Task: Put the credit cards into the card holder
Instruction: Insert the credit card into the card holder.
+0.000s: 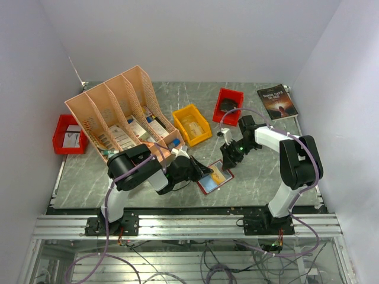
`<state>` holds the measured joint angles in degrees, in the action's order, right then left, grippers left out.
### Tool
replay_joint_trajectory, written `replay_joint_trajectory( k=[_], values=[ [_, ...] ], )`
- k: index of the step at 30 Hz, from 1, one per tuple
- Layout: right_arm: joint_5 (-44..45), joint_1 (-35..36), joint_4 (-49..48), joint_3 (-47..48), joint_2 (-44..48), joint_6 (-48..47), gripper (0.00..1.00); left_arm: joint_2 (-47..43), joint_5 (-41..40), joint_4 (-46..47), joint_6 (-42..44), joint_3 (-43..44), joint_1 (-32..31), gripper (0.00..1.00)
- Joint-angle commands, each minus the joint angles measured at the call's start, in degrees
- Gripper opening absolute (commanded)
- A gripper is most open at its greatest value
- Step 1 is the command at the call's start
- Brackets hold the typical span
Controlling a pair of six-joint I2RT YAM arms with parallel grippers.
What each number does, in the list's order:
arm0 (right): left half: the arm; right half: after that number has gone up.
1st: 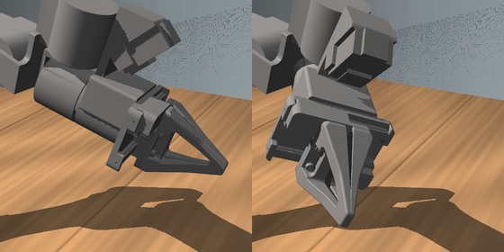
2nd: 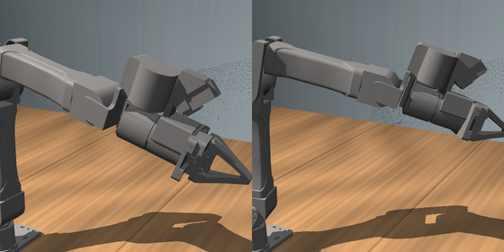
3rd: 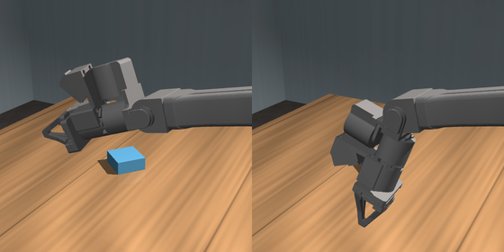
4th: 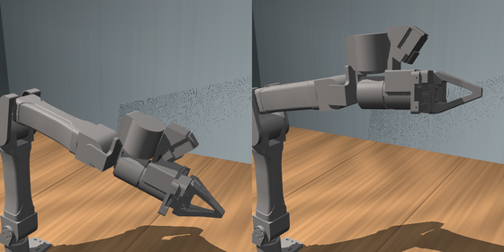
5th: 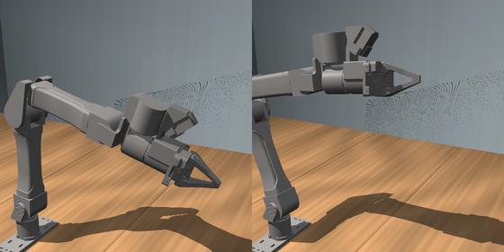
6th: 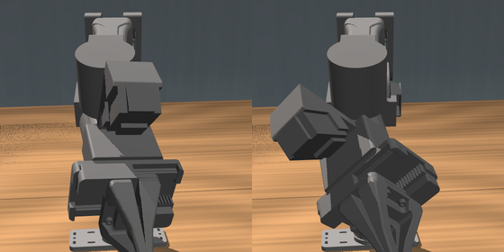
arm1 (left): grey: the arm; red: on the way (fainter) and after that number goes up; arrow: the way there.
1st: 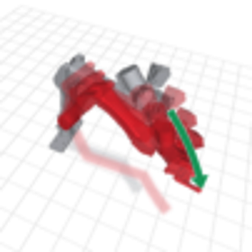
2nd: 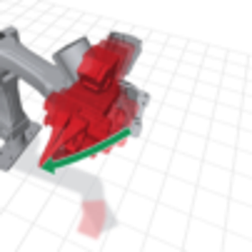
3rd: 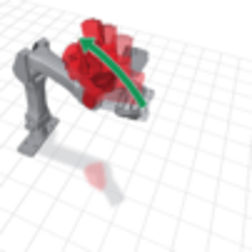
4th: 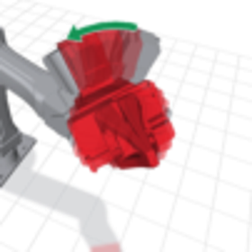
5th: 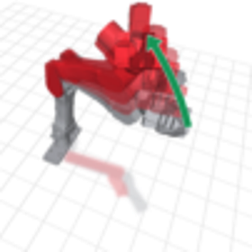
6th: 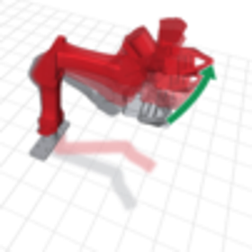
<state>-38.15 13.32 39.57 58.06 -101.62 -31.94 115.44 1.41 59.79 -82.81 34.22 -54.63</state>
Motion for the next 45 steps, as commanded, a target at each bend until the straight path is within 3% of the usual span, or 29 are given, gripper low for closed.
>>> replay_joint_trajectory(
  k=[1, 5, 8, 9, 13, 15, 16, 27, 33, 45],
  values=[
    [6.7, 0.8, -2.7, -1.8, 2.5, -0.7, 0.52, 2.6, 1.5, -1.4, 0.8, -0.1, 0.5, 0.15],
    [8.5, 0.7, -5.2, -2.7, 8.5, -0.6, 0.57, 2.7, 1.8, -1.4, 0.9, -0.3, 0.6, 0.20],
    [2.1, 0.9, -4.6, -4.0, 13.4, -5.4, 0.55, 2.7, 1.8, -1.3, 0.9, -0.5, 0.7, 0.21],
    [-1.8, 1.2, -3.2, -4.7, 14.7, -9.1, 0.48, 2.8, 1.9, -1.2, 0.8, -0.5, 0.8, 0.21],
    [-13.3, 5.6, 4.2, -8.7, 19.3, -28.4, 0.00, 3.5, 2.3, -0.5, 0.6, -0.6, 0.8, 0.21],
    [-15.4, 7.5, 5.0, -11.7, 22.0, -39.2, 0.00, 3.7, 2.4, -0.2, 0.6, -0.6, 0.8, 0.22],
    [-14.8, 9.0, 3.3, -13.4, 23.1, -39.6, 0.00, 3.8, 2.4, -0.2, 0.5, -0.7, 0.9, 0.22],
    [-2.4, 19.6, -16.0, -20.0, 25.2, -28.4, 0.00, 5.1, 3.1, 0.7, 0.4, -0.3, 1.1, 0.22],
    [5.0, 24.7, -21.6, -20.4, 23.2, -23.6, 0.00, 5.2, 3.1, 1.3, 0.5, -0.8, 1.1, 0.22],
    [14.1, 26.7, -19.1, -18.1, 19.3, -22.3, 0.00, 5.6, 3.4, 2.4, 0.3, -1.3, 1.1, 0.22]
  ],
)
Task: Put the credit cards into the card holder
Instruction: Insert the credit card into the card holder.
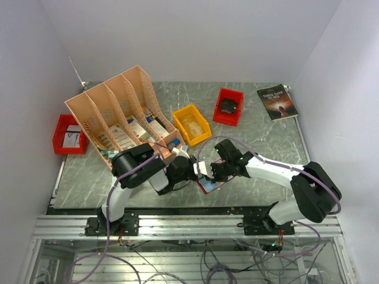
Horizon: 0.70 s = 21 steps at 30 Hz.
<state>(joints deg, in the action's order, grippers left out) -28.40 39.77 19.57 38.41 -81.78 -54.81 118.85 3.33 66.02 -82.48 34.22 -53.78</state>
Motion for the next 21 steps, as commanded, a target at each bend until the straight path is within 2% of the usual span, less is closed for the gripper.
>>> replay_joint_trajectory(
  k=[1, 21],
  values=[
    [4.8, 0.2, 1.3, 1.6, -0.6, 0.3, 0.00, 2.1, 1.4, -3.8, 0.0, -1.4, 0.3, 0.22],
    [8.1, -7.3, 3.6, 2.1, 0.2, -0.1, 0.00, 1.9, 1.5, -2.5, 0.4, -2.3, 0.5, 0.28]
  ],
)
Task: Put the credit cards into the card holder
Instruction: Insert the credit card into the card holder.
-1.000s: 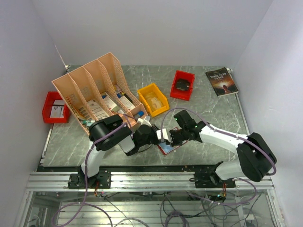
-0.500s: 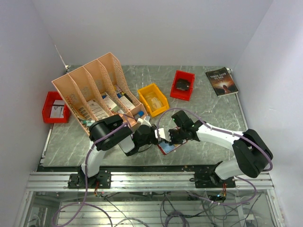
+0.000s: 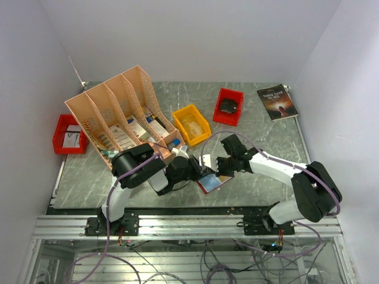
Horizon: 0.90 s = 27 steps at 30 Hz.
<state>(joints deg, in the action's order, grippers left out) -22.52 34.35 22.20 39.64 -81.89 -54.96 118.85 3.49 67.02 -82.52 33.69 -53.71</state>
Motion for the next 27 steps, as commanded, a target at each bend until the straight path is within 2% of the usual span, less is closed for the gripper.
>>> replay_joint_trajectory(
  k=[1, 3, 7, 10, 16, 20, 24, 27],
  values=[
    [2.0, -2.2, 0.9, 0.9, 0.6, 0.1, 0.00, 1.7, 1.4, -3.6, 0.7, -1.6, 0.5, 0.29],
    [0.3, -3.1, 1.4, 1.2, 1.0, 0.2, 0.00, 1.2, 1.5, -4.1, 1.4, -1.3, 0.5, 0.29],
    [-11.3, -7.1, 5.1, 2.9, 2.8, -0.3, 0.01, -2.6, 1.0, -6.9, 6.0, -0.2, 0.5, 0.30],
    [-18.5, -10.4, 7.9, 3.9, 4.9, -1.0, 0.11, -8.1, -0.2, -12.0, 12.3, 0.7, 0.4, 0.31],
    [-26.0, -16.3, 10.9, 5.3, 7.8, -1.1, 0.27, -21.5, -6.4, -27.0, 26.1, 1.8, -0.1, 0.30],
    [-28.0, -18.4, 12.7, 7.4, 7.3, 0.1, 0.30, -31.7, -10.4, -35.7, 34.0, 1.3, -0.2, 0.30],
    [-29.7, -20.2, 15.7, 10.6, 5.7, 2.1, 0.32, -43.5, -16.5, -49.7, 42.7, 1.7, -0.2, 0.30],
    [-30.5, -21.2, 17.1, 12.8, 5.0, 3.0, 0.33, -51.3, -22.3, -59.8, 47.7, 3.0, -0.2, 0.39]
  ],
)
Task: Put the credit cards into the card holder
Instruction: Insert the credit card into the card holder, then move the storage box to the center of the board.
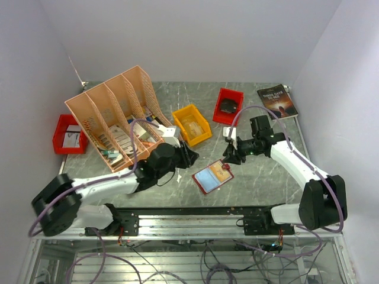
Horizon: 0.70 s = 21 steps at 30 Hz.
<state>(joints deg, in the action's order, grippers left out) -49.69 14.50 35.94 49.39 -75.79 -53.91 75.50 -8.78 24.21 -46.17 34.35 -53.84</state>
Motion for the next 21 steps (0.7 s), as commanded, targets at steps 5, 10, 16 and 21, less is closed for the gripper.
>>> replay_joint_trajectory(
  k=[5, 10, 16, 21],
  values=[
    [-4.5, -1.5, 2.8, 5.6, -1.0, 5.6, 0.34, -15.8, -18.9, -32.9, 14.3, 5.4, 0.4, 0.65],
    [-6.1, -1.5, 4.0, 12.2, -3.7, 8.1, 0.39, -18.3, -21.5, -44.7, 13.2, 10.4, 0.7, 0.78],
    [-7.4, -1.1, 15.7, 22.2, -10.5, -10.4, 0.53, -20.6, -19.5, -47.8, 11.6, 11.4, 0.8, 0.83],
    [-5.9, 0.3, 25.9, 32.6, -18.1, -30.2, 0.66, -24.2, -13.5, -39.5, 7.7, 4.8, 0.8, 0.82]
  ],
)
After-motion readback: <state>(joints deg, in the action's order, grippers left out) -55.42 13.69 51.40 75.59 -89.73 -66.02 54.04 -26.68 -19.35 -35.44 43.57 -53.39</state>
